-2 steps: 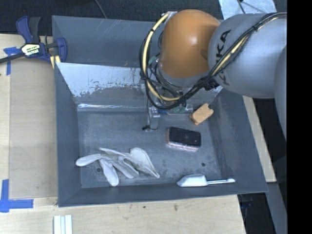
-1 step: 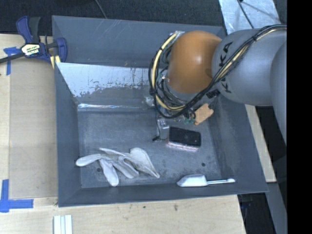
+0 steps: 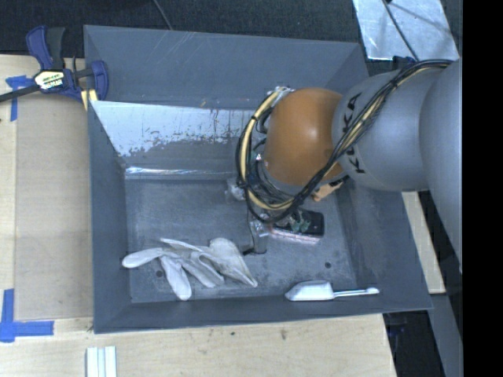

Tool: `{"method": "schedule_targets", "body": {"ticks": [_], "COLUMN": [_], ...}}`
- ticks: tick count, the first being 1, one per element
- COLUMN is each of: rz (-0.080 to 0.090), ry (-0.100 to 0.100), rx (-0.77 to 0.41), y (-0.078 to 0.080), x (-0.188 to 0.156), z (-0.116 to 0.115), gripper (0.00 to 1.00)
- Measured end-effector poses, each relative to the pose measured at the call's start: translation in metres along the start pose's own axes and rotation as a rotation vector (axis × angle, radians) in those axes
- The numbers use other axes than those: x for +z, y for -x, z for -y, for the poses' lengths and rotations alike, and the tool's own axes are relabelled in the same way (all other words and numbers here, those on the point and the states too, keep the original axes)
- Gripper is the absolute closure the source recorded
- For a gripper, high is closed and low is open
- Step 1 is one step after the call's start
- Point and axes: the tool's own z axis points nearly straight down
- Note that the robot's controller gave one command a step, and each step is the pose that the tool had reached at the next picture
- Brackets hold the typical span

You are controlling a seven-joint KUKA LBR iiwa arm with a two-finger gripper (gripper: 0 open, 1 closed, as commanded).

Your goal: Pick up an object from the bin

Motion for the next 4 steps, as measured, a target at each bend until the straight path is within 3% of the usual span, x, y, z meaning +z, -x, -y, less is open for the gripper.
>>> {"method": "schedule_targets", "body": {"ticks": [1,2,3,4], "rz": [-0.007,0.012,-0.002,0.0], "ry": [0.003,0.001,0.003,0.002], "rx": [-0.034,-0.027,0.089,0.109], "y": [0.005,-0.015,-0.027,-0.045], "x": [-0.041,-0.069,-0.045,-0.035], "z": [-0.013,-0.041,-0.062,-0.066], "gripper": [0.0,0.0,0.0,0.0]}}
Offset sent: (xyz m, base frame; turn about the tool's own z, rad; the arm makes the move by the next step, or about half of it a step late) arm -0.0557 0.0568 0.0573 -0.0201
